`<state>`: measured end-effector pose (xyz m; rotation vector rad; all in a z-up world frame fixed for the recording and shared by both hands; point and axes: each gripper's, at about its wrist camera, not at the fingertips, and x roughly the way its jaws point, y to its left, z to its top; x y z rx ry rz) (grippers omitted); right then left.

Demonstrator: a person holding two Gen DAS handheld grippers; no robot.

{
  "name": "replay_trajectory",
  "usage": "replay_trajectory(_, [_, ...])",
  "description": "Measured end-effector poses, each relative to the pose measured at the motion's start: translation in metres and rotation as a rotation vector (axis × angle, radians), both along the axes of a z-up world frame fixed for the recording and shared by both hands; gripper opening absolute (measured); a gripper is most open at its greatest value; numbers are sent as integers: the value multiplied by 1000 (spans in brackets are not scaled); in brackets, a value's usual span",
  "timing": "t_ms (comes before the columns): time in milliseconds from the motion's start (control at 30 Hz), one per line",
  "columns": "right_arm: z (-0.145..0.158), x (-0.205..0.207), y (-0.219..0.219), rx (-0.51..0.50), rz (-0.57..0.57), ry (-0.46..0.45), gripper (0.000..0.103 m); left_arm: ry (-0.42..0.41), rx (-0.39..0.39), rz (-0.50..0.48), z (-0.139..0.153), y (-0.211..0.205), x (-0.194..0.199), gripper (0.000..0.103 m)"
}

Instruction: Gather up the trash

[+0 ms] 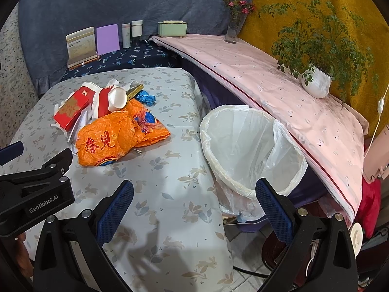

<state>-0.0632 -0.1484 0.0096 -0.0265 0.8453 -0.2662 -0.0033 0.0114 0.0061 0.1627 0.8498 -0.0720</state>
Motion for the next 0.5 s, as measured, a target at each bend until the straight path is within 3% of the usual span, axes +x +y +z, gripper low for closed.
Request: replay_trajectory(500, [0, 0, -1, 1, -1, -1, 96, 2, 1, -1, 0, -2, 0, 95])
